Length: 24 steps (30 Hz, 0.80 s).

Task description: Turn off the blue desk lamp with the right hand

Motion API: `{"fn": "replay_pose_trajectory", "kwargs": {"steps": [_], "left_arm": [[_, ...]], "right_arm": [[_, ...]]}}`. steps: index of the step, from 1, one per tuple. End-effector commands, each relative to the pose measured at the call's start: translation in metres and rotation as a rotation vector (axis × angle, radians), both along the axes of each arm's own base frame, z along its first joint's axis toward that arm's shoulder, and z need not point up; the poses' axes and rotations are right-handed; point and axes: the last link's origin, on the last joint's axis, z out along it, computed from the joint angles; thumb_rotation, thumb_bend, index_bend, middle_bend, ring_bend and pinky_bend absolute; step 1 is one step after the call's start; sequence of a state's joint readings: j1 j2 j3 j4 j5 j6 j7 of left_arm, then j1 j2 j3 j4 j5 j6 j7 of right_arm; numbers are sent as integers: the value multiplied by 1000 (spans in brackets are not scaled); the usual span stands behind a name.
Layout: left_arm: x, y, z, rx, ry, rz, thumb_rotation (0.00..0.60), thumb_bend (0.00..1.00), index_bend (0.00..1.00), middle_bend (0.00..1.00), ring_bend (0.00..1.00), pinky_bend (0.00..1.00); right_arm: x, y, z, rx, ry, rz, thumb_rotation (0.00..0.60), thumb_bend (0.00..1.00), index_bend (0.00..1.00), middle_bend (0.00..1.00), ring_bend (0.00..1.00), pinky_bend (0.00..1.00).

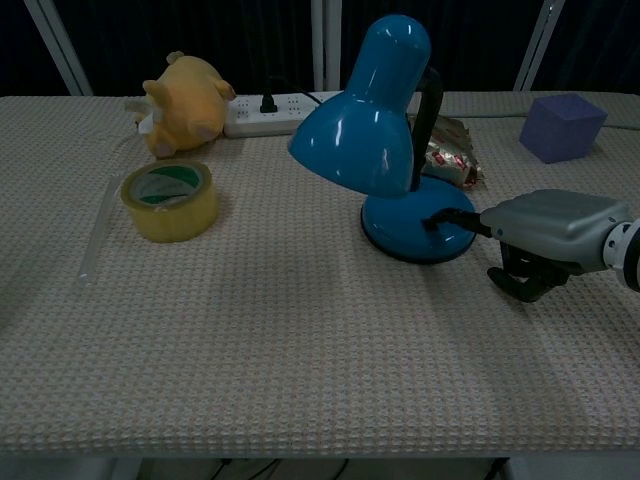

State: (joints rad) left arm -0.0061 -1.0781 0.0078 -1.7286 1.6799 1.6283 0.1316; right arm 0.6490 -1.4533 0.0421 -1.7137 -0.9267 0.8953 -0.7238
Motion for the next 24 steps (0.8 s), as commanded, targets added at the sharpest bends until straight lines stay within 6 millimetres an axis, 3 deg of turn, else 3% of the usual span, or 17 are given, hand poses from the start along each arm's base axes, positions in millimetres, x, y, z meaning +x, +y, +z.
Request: {"fn": "replay_pose_trajectory", "kwargs": {"steps": [1,5,8,12,15,17,18,19,21,22,24], "left_arm": [[0,0,0,-1,-1,-1,600,84,37,0,0,0],[0,0,1,2,-4,-2,600,83,37,0,0,0],[-1,0,2,3,-7,-1,600,83,37,0,0,0],[-1,1,3,3,-9,-5,600,83,37,0,0,0],[0,1,3,4,-10,-10,600,84,37,0,0,0],[1,1,3,3,-13,-13,600,84,37,0,0,0],[1,1,3,2,-14,-14,600,83,37,0,0,0],[1,0,2,1,-15,-14,600,84,38,0,0,0],[2,1,2,-2,-15,-14,600,84,38,0,0,0],[2,1,1,-2,-14,-18,600,84,38,0,0,0],[3,1,2,-1,-10,-21,600,83,38,0,0,0]], "right_arm": [[-1,-1,-3,10,10,-6,600,589,0,998,953,915],[1,0,-2,-1,4,-3,600,590,0,998,953,915],[3,4,13,-66,-22,31,600,590,0,998,950,915],[-8,20,56,-220,-38,95,600,564,0,996,932,904],[-24,39,94,-351,-56,132,600,501,0,925,876,862],[-37,51,117,-429,-72,133,600,464,0,775,751,775],[-47,59,132,-479,-76,128,600,436,0,641,623,691],[-55,65,143,-519,-68,122,600,397,0,442,420,596],[-70,76,160,-586,-35,100,600,348,0,158,131,483],[-81,84,175,-640,-1,64,600,304,0,42,28,369],[-93,95,192,-698,-8,23,600,230,0,0,0,156]]}}
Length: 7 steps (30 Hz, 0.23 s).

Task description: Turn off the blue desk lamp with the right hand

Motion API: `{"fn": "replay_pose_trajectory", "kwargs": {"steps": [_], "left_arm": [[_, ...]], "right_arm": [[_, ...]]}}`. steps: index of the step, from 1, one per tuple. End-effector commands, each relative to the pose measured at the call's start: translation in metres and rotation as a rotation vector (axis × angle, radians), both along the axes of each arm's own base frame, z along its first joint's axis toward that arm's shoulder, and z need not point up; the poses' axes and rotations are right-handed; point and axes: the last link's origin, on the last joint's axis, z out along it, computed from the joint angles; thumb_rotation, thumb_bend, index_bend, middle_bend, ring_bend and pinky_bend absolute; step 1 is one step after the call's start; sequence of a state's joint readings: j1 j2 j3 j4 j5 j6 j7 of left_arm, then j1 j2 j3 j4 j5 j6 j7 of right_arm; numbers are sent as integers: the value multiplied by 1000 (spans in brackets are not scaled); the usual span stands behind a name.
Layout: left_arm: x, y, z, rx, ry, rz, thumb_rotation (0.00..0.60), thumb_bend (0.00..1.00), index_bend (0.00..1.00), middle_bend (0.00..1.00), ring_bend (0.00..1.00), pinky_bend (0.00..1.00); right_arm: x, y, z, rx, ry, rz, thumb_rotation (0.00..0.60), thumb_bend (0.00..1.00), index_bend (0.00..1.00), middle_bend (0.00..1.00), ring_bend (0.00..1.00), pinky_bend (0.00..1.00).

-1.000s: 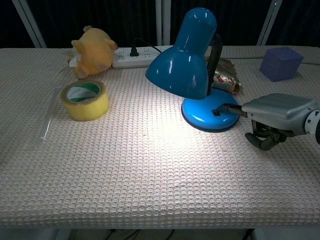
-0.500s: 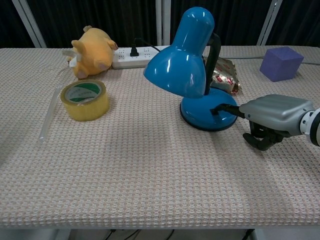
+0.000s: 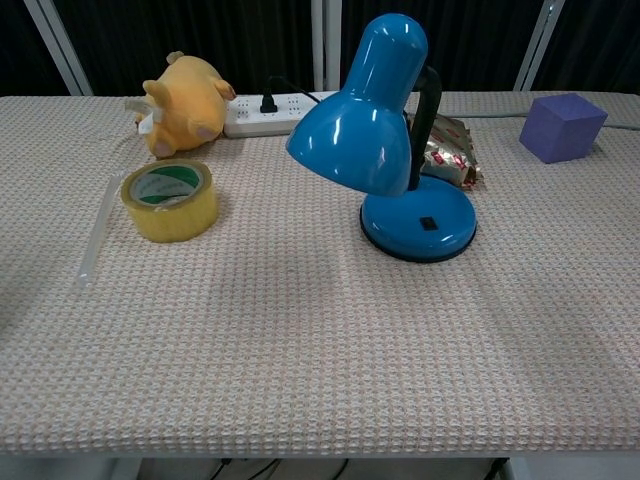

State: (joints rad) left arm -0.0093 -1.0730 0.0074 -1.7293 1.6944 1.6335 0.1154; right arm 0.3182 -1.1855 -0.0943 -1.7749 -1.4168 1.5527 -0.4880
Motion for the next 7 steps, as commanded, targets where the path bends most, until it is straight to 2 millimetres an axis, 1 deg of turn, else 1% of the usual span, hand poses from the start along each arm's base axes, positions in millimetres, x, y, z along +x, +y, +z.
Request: {"fn": "replay_pose_trajectory", "kwargs": {"steps": [1,2,3,5,7], "left_arm": [[1,0,0,0,4,-3,600,84,39,0,0,0],[1,0,0,0,5,-3,600,84,39,0,0,0],[2,0,1,0,7,-4,600,83,39,0,0,0],[3,1,1,1,9,-7,600,84,39,0,0,0],[3,2,1,1,12,-9,600,84,38,0,0,0]], "right_arm": [[-36,37,50,-135,-14,-70,600,182,0,0,0,51],[-41,40,55,-148,-32,-72,600,140,0,0,0,4],[-47,43,62,-167,-54,-69,600,112,0,0,0,0],[-57,47,68,-187,-67,-79,600,63,0,0,0,0],[-65,49,71,-191,-74,-101,600,50,0,0,0,0]]}}
